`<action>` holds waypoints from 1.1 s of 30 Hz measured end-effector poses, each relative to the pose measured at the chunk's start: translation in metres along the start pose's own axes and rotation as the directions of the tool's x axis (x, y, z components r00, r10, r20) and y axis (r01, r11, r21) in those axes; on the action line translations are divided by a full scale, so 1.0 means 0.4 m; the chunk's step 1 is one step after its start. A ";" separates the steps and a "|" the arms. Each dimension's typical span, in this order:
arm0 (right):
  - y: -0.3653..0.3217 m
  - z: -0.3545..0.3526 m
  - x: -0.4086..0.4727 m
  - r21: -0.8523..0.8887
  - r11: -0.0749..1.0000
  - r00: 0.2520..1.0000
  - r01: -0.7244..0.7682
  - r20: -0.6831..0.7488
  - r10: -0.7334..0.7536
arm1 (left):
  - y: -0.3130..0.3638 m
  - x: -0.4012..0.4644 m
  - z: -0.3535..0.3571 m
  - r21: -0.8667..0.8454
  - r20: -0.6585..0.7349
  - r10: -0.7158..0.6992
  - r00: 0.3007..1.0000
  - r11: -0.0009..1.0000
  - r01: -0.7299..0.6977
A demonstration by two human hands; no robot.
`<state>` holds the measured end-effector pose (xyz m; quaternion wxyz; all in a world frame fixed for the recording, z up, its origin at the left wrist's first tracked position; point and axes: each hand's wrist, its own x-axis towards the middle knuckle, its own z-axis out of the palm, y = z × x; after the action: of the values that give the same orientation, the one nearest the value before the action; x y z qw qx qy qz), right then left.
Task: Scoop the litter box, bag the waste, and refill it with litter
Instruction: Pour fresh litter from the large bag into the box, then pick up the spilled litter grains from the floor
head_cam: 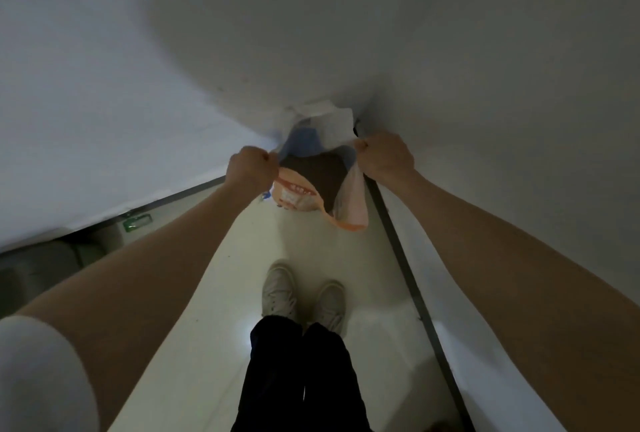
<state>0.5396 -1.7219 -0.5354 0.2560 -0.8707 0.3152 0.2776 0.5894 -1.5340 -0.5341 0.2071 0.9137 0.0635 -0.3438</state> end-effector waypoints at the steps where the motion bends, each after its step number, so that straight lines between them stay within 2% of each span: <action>1: -0.006 -0.003 0.001 0.011 1.000 1.000 -0.001 0.016 0.001 | 0.012 0.007 -0.005 0.011 0.027 -0.001 1.000 1.000 0.001; 5: -0.015 -0.031 -0.063 0.068 0.998 0.994 0.014 0.112 -0.021 | 0.003 -0.040 -0.039 0.041 0.137 0.043 0.990 0.998 -0.048; 7: -0.023 -0.058 -0.135 0.064 0.996 0.992 0.063 0.105 -0.069 | -0.009 -0.115 -0.076 0.109 0.146 0.137 0.980 0.982 -0.154; 9: -0.039 -0.098 -0.227 0.067 0.988 0.985 0.142 0.094 -0.148 | -0.013 -0.202 -0.129 0.185 0.132 0.276 0.952 0.937 -0.297; 12: -0.086 -0.193 -0.388 0.086 0.958 0.962 0.272 0.002 -0.273 | -0.014 -0.342 -0.234 0.199 0.003 0.433 0.901 0.883 -0.425; 15: -0.145 -0.289 -0.533 0.220 0.950 0.975 0.222 -0.039 -0.218 | -0.035 -0.480 -0.347 0.099 -0.110 0.416 0.903 0.908 -0.407; 18: -0.197 -0.337 -0.681 0.198 0.924 0.944 0.328 -0.112 -0.311 | -0.083 -0.617 -0.443 0.093 -0.144 0.382 0.913 0.924 -0.371; 20: -0.235 -0.346 -0.767 0.099 0.904 0.905 0.415 -0.151 -0.399 | -0.116 -0.705 -0.499 0.109 -0.195 0.382 0.903 0.924 -0.367; 22: -0.269 -0.340 -0.853 -0.066 0.897 0.882 0.436 -0.168 -0.441 | -0.151 -0.795 -0.543 0.152 -0.245 0.402 0.882 0.915 -0.375; 25: -0.304 -0.321 -0.994 -0.225 0.839 0.841 0.496 -0.115 -0.528 | -0.203 -0.918 -0.583 0.213 -0.282 0.419 0.863 0.904 -0.370; 28: -0.317 -0.280 -1.110 -0.320 0.763 0.800 0.561 -0.026 -0.599 | -0.273 -1.028 -0.595 0.231 -0.342 0.373 0.863 0.923 -0.307; 33: -0.305 -0.194 -1.286 -0.366 0.673 0.746 0.643 0.099 -0.659 | -0.427 -1.249 -0.546 0.193 -0.431 0.258 0.865 0.962 -0.191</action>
<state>0.3159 -1.4791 -0.1150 0.1594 -0.9632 -0.0697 0.2050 0.2993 -1.2739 -0.1164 0.1588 0.9821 -0.0219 -0.0991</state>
